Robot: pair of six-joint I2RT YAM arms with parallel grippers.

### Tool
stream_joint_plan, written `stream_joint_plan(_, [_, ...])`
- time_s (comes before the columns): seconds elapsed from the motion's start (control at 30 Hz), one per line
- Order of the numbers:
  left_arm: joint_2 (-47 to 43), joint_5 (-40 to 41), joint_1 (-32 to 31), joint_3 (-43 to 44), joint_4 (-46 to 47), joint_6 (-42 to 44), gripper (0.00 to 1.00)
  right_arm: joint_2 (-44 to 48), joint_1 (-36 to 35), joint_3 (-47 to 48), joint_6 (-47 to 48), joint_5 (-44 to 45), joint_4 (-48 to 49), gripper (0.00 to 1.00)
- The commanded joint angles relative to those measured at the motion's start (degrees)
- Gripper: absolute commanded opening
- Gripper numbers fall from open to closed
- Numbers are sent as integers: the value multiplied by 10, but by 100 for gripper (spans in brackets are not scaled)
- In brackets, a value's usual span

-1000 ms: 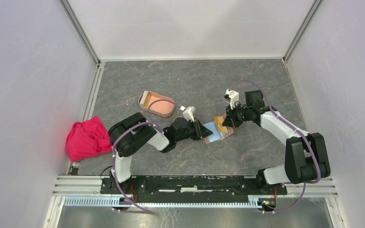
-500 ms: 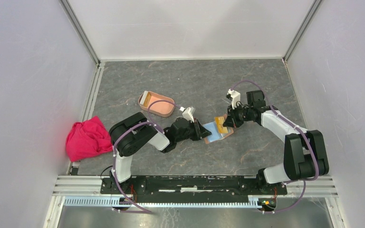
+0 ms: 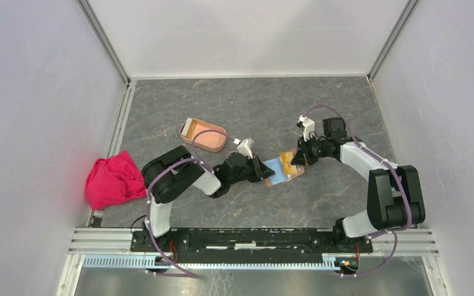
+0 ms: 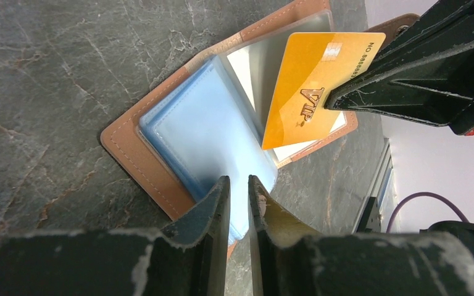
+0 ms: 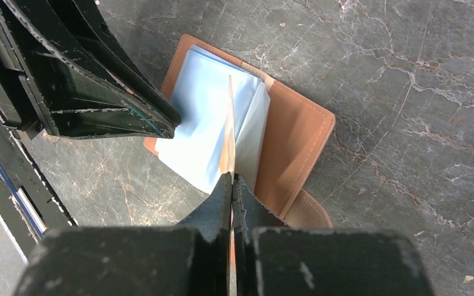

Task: Put the credit cards into the card holder
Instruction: Insert the credit card into the card holder.

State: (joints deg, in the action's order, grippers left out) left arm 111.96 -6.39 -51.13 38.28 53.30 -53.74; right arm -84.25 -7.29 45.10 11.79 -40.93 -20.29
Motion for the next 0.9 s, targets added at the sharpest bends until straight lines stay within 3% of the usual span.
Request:
stream_joint_plan(0.0, [2,22,-1,11,-27,6,24,-14,3,8,8,14,-14,0])
stream_joint_plan(0.43, [4,20,-1,13,-36,11,24,-45,3,10,3,26,-11,0])
stream_joint_plan(0.87, [0,31,-1,10,-60,17,22,-66,29,11,-19,-72,-10,0])
